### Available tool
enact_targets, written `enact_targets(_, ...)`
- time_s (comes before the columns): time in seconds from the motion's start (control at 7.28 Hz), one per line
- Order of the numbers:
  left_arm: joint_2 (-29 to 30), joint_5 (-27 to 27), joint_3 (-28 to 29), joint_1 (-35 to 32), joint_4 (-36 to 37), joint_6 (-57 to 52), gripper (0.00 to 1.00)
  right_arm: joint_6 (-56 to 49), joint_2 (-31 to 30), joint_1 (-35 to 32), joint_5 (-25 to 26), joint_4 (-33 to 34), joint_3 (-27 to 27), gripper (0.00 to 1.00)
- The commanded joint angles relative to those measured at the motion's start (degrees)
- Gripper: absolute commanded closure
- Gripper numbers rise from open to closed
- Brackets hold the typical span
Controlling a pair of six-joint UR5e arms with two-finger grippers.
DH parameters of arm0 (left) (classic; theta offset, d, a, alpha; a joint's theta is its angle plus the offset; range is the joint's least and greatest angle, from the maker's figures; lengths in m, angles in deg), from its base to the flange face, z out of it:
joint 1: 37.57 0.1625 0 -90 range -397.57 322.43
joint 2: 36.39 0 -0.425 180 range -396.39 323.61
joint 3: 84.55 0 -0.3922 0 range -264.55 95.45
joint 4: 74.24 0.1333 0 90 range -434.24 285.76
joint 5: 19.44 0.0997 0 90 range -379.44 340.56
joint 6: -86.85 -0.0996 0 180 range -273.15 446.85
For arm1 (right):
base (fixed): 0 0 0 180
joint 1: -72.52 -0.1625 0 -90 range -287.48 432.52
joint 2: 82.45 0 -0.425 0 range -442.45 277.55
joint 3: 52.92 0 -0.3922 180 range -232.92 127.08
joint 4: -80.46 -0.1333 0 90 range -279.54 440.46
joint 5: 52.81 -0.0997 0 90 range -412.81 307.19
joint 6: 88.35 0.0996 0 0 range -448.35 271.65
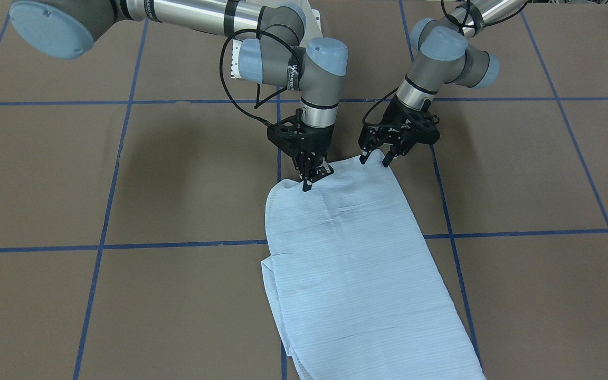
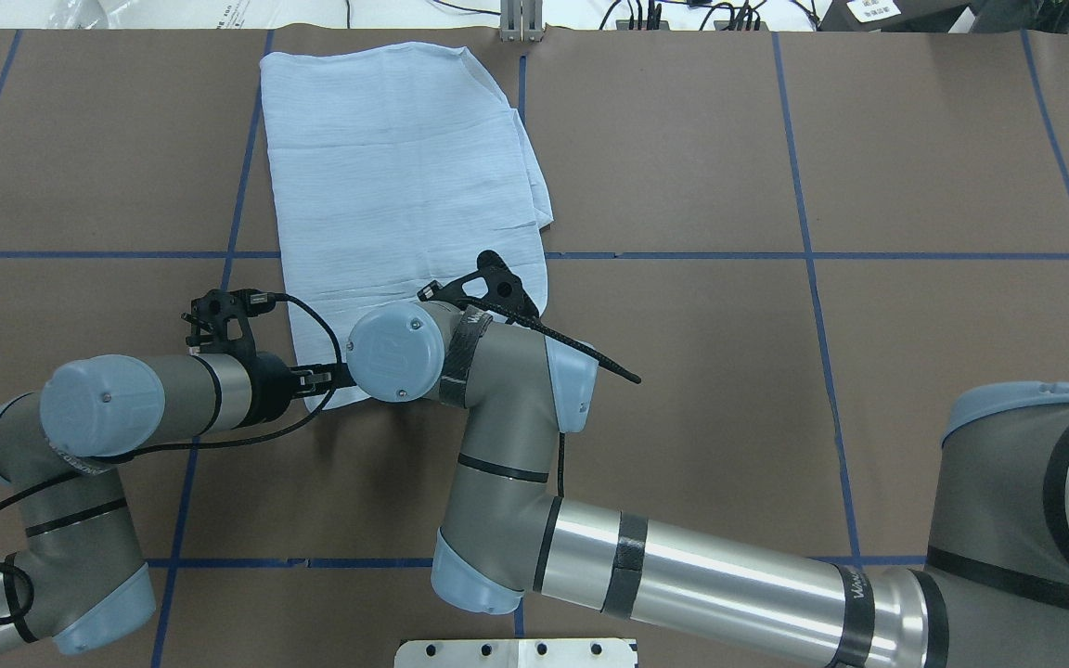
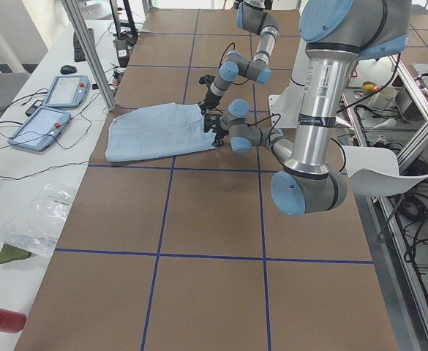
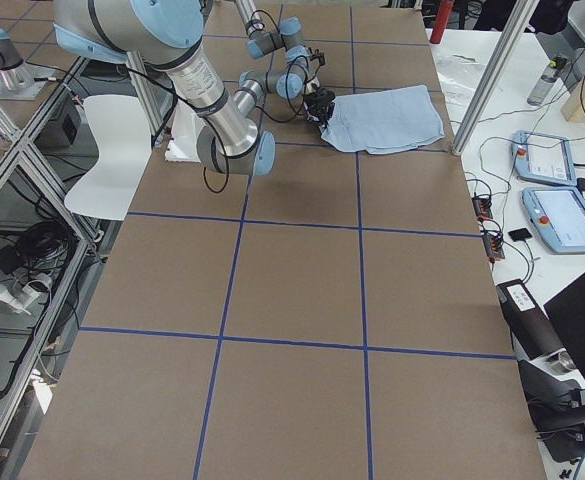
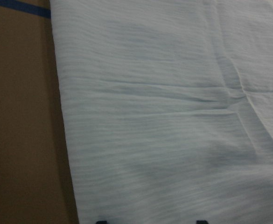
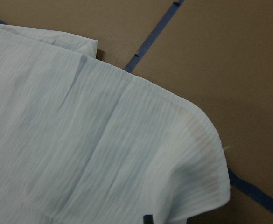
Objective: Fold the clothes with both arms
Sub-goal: 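Move the left gripper to the shirt's near corner and grasp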
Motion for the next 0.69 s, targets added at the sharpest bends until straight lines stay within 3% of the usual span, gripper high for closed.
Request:
enact_targets(0.0,0.13,0.09,-4.95,1.49,9.55,-0.18,0.28,0.00,-0.10,0.00,0.00,0.00,-0.02,1.00)
enact_targets(0.55,-0.40,0.27,-4.00,1.93,10.55,-0.35,0.29,0.00,-0.28,0.00,0.00,0.00,0.07,1.00)
